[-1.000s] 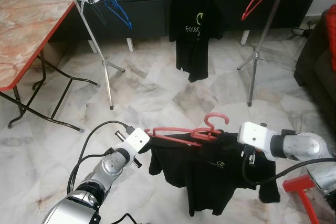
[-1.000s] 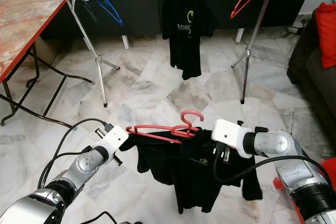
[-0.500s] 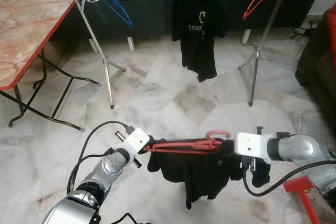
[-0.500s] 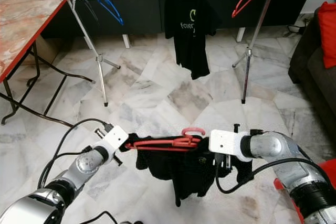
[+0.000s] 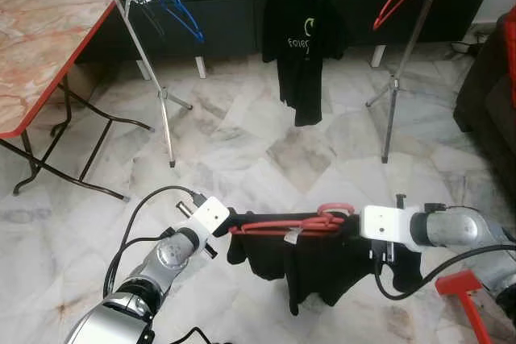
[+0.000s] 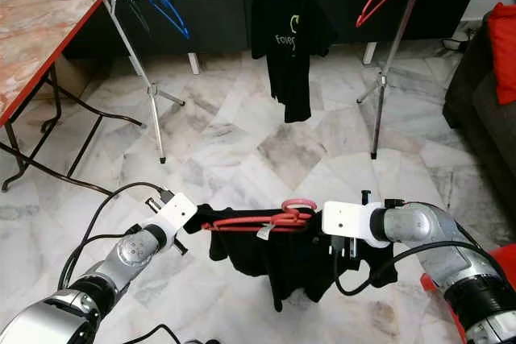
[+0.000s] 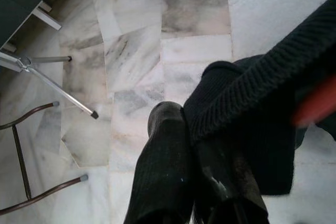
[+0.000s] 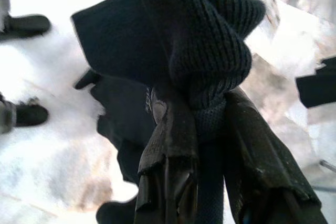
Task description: Hang hanger
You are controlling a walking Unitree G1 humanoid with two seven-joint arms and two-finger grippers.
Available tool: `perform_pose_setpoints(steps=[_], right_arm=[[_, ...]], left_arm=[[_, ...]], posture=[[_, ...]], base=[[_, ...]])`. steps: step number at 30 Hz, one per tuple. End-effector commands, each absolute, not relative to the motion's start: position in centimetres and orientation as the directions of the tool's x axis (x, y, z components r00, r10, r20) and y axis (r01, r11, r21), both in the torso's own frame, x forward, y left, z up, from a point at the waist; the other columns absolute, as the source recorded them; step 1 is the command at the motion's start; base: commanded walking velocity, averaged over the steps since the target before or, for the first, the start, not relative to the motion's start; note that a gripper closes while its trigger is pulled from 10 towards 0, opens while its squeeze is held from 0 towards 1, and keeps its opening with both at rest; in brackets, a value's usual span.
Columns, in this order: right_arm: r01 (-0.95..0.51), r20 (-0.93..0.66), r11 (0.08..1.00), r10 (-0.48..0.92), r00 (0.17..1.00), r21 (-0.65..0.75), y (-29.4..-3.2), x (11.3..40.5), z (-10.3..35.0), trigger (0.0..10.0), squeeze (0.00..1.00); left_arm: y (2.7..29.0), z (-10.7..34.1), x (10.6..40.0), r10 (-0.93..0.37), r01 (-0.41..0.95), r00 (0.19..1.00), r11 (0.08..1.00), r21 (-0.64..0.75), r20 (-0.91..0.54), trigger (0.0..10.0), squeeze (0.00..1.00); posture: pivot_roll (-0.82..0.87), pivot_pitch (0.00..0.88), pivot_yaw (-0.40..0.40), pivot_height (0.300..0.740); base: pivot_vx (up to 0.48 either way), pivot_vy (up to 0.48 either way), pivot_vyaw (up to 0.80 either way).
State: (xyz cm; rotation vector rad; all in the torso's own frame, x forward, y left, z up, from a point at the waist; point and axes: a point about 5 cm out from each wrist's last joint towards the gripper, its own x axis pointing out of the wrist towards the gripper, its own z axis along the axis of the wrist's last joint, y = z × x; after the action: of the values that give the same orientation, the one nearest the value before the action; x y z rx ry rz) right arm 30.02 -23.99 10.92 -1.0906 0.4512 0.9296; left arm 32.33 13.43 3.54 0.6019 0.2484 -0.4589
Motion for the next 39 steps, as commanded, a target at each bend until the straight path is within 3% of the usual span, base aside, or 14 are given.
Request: perform_pose_setpoints(steps=[1,9,15,22,39], right_arm=[[-0.806,-0.721,0.135,0.381,0.580,-0.577,-24.3,30.2,10.9,0.0,0.00],[-0.766,-0.679,0.159,0.375,0.631,-0.623,-23.4,30.5,10.1,0.0,0.00],[-0.732,-0.600,0.255,0.436,0.671,-0.632,-22.7,30.9,11.0,0.0,0.00],[-0.724,-0.623,0.223,0.387,0.680,-0.652,-23.5,31.0,10.9,0.0,0.00],[-0.671,-0.527,0.333,0.429,0.734,-0.663,-23.8,31.7,13.5,0.0,0.00]], left_arm=[[14.2,3.3,32.2,-0.309,0.462,0.878,0.746,0.480,-0.366,10.0,0.00],[14.1,3.0,32.0,-0.314,0.471,0.872,0.744,0.473,-0.375,10.0,0.00],[13.7,2.6,31.7,-0.327,0.493,0.859,0.735,0.466,-0.394,10.0,0.00],[13.5,2.2,31.4,-0.329,0.501,0.853,0.733,0.459,-0.405,10.0,0.00],[13.2,1.8,31.1,-0.336,0.522,0.839,0.718,0.460,-0.428,10.0,0.00]], posture=[[-0.10,0.099,0.100,0.740],[-0.11,0.079,0.096,0.740],[-0.12,0.062,0.091,0.740],[-0.13,0.047,0.082,0.740],[-0.15,0.045,0.066,0.740]], base=[[0.000,0.000,0.00],[0.000,0.000,0.00],[0.000,0.000,0.00],[0.000,0.000,0.00],[0.000,0.000,0.00]])
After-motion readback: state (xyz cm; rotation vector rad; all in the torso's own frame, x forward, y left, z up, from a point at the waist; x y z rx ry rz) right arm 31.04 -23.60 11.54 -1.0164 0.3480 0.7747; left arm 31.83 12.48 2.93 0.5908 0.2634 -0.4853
